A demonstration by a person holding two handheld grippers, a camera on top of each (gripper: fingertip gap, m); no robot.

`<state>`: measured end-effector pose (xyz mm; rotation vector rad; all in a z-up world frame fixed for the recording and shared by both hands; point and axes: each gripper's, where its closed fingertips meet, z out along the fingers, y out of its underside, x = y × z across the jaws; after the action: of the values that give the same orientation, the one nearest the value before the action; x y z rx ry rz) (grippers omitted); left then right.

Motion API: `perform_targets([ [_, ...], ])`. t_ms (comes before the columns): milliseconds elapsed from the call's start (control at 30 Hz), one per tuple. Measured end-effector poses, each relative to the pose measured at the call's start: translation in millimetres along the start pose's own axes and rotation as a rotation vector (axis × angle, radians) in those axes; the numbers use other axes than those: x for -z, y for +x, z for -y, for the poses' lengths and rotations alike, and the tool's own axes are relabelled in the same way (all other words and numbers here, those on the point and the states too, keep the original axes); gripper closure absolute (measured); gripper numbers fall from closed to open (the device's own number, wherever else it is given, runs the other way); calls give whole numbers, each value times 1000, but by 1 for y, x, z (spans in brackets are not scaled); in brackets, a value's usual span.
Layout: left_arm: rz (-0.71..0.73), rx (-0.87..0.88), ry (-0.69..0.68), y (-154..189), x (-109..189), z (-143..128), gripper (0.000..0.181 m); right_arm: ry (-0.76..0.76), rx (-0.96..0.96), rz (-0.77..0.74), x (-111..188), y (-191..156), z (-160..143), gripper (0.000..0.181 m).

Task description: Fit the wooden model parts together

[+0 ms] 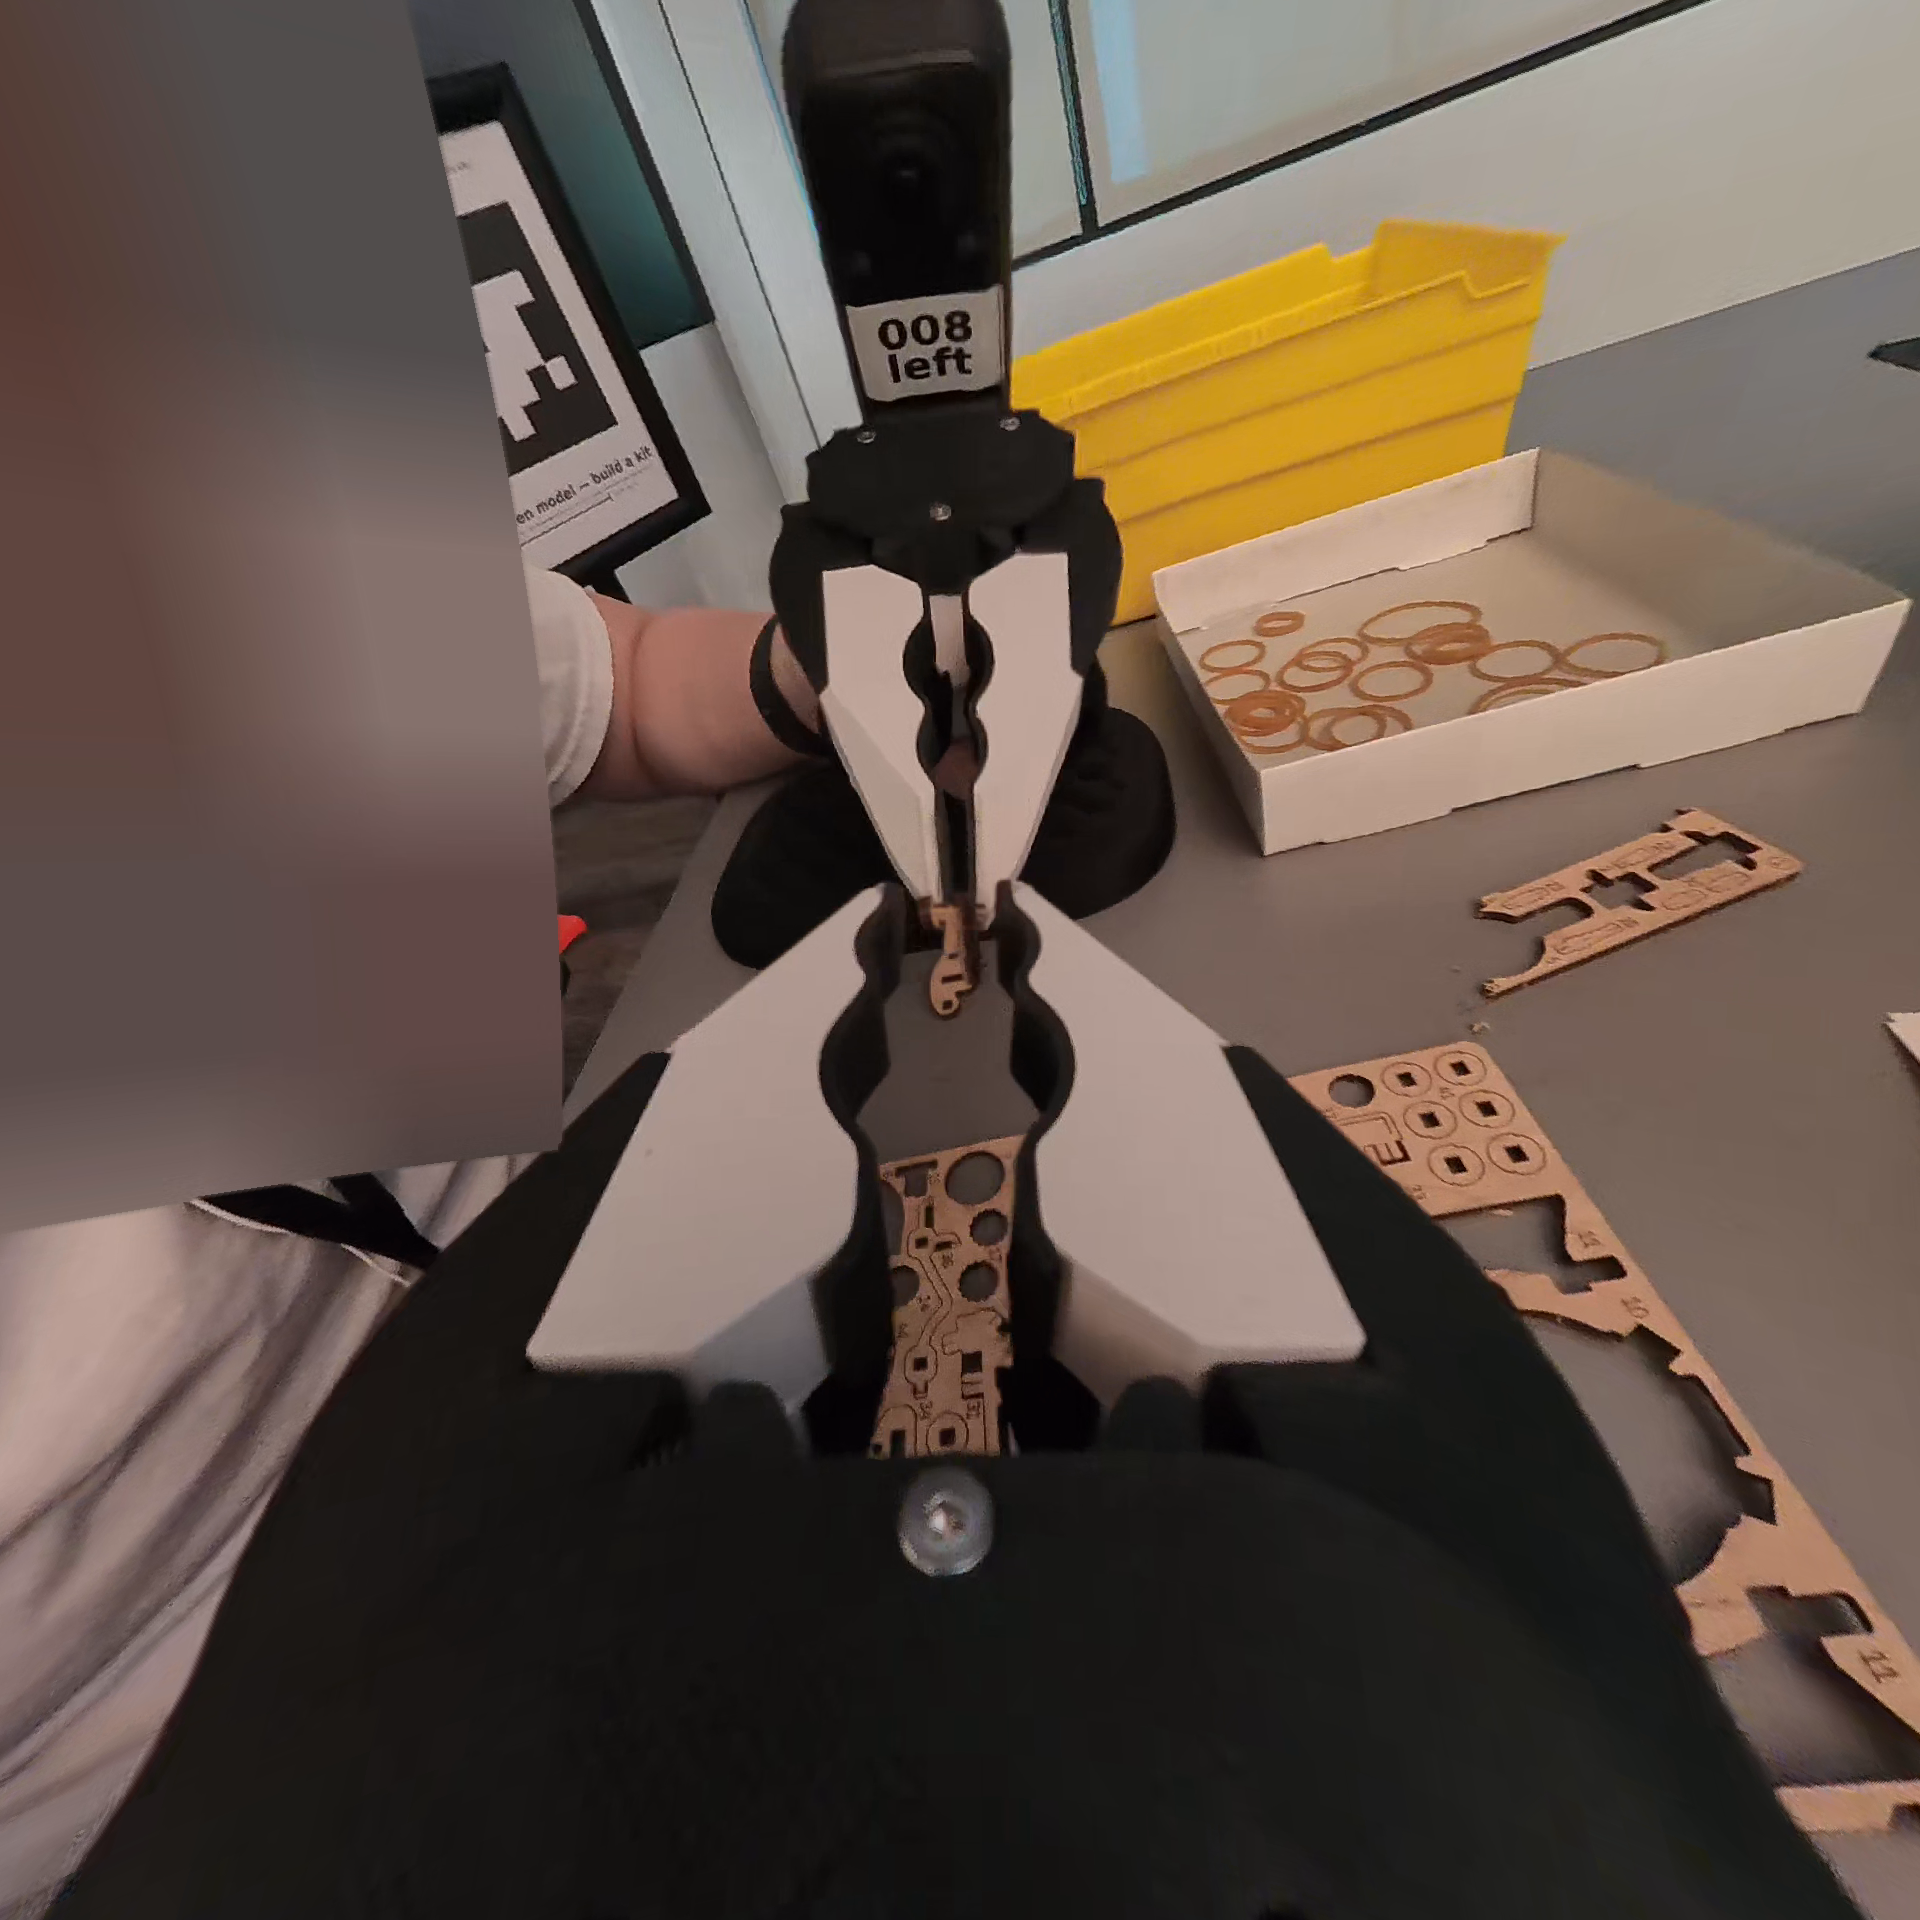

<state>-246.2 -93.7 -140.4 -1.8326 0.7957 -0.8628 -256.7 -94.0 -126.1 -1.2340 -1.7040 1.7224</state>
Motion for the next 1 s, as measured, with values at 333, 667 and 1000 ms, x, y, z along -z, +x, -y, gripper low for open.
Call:
perform_targets([
  [333, -146, 391, 220, -4, 12, 25, 180, 55, -188, 13, -4, 6, 4, 156],
  [667, -160, 451, 218, -5, 9, 23, 170, 100, -319, 96, -5, 2, 6, 177],
  [1000, -74, 227, 166, -1, 3, 22, 147, 20, -93, -16, -7, 1, 2, 177],
])
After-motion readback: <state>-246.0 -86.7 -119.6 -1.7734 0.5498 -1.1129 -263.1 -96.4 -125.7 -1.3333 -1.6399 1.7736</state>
